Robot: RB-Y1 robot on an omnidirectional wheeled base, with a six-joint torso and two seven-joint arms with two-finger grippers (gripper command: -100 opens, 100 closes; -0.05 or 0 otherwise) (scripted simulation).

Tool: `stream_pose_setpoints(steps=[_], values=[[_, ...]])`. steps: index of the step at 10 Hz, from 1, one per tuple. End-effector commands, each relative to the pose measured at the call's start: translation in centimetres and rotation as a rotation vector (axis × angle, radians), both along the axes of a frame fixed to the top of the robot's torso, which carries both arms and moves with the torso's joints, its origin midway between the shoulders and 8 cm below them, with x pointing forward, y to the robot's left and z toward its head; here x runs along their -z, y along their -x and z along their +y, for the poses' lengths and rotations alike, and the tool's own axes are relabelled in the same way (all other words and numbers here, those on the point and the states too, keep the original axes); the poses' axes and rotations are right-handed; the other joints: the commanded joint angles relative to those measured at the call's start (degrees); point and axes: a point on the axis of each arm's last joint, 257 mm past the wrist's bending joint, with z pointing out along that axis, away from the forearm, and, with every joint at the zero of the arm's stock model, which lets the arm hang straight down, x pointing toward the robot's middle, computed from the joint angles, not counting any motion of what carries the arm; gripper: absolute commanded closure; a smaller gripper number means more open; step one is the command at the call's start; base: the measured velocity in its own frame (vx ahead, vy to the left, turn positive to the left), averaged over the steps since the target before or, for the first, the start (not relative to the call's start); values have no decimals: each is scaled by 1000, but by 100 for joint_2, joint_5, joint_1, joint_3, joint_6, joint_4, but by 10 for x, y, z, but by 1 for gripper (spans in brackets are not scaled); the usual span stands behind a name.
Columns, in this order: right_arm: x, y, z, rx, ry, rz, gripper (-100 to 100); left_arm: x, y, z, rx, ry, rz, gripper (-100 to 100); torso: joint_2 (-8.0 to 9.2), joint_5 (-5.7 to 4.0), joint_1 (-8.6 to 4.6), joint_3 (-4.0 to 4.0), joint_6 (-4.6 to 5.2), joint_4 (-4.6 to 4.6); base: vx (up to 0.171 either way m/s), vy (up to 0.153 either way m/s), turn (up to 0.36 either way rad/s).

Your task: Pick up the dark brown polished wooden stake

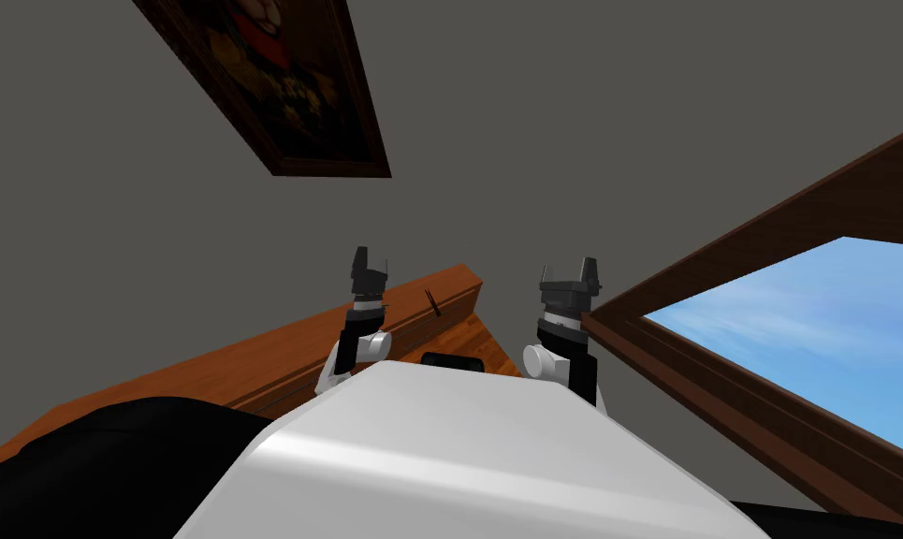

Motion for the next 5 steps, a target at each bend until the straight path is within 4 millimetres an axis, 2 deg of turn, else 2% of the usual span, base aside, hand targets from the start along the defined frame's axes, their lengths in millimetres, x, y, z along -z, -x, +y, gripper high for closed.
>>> stream_pose_setpoints(steps=[1, 5], values=[[0, 0, 0, 0, 0, 0, 0, 13, -10, -1, 7, -31, 44, -100, 0, 0, 0, 0, 0, 0, 11, -4, -68], [0, 0, 0, 0, 0, 0, 0, 54, -41, 6, -4, -84, 177, -100, -10, 0, 1, -6, 1, -2, 22, -2, -75]])
